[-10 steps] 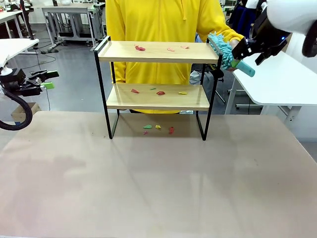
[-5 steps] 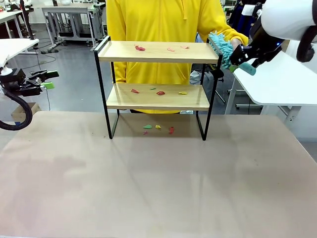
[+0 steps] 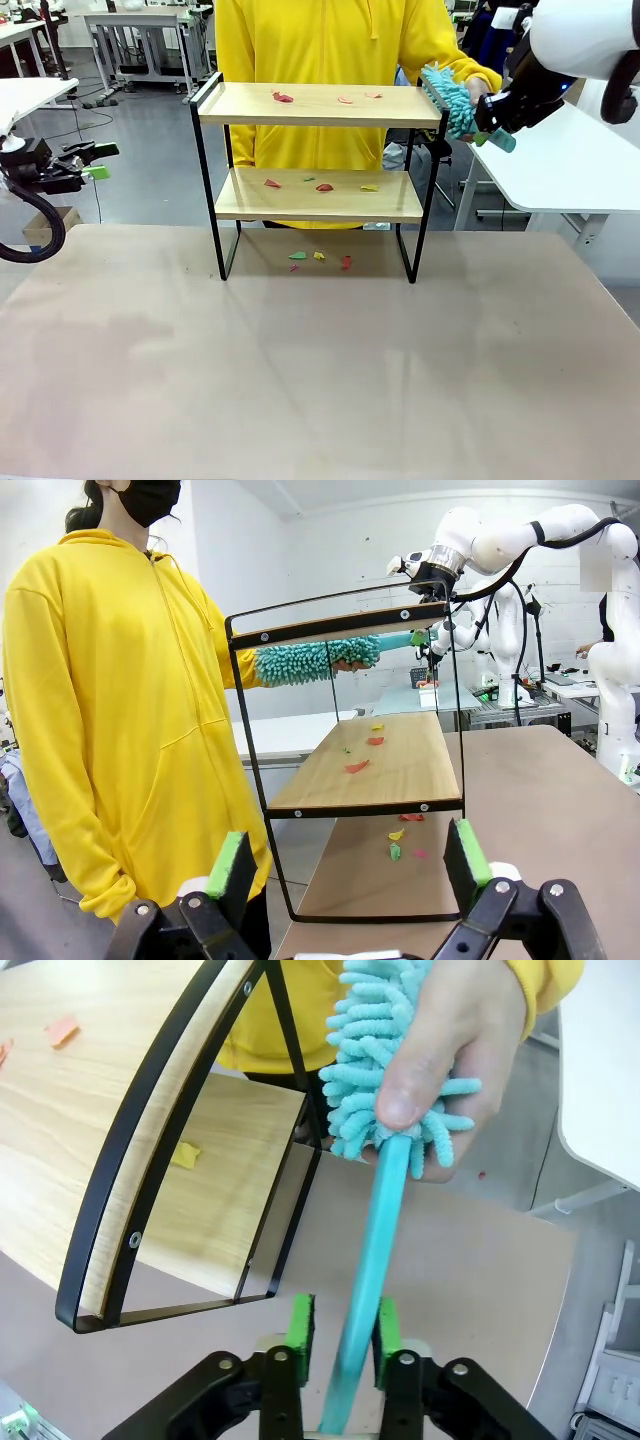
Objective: Clean the shelf.
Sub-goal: Pick up the Duster handed by the human.
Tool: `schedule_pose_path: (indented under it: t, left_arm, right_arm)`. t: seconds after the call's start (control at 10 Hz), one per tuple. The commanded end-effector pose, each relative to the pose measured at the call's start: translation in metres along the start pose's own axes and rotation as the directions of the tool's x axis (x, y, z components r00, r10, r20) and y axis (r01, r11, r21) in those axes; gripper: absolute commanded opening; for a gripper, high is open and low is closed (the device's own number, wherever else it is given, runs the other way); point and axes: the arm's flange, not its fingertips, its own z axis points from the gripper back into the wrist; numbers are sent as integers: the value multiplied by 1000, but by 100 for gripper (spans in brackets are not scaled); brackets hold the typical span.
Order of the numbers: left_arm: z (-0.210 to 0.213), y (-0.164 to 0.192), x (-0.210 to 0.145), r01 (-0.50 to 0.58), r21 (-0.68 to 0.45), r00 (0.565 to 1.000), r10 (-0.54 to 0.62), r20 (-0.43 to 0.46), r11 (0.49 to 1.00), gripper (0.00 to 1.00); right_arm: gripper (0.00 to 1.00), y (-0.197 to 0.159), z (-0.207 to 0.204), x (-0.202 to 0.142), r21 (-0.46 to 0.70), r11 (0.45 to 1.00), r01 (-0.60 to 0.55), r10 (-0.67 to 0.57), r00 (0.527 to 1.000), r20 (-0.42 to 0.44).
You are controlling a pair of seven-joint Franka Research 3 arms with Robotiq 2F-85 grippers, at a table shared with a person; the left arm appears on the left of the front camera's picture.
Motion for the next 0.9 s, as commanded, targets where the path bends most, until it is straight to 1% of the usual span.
schedule_pose_path:
  t: [0.0,0.3,0.5,0.6,0.7,0.8]
  left_arm:
    - [0,-1,2,9,0,1000,-9,-4,1000,100]
    - [0,-1,2,9,0,1000,-9,-4,1000,100]
    - [0,-1,2,9,0,1000,-9,-4,1000,100]
    - [0,-1,2,9,0,1000,-9,-4,1000,100]
    - [0,-1,2,9,0,1000,-9,-4,1000,100]
    - [0,-1,2,9,0,1000,-9,-4,1000,100]
  right_arm:
    - [0,-2,5,6,-44,999,28,-29,999,-14]
    - [0,-3,10,6,-74,997,27,-29,999,-22]
    - [0,-7,10,5,-121,991,64,-68,997,-24]
    - [0,-10,11,4,-130,988,88,-89,996,-4]
    - [0,-15,12,7,-139,986,87,-85,996,21]
    - [0,-12,5,0,-82,996,40,-42,999,-21]
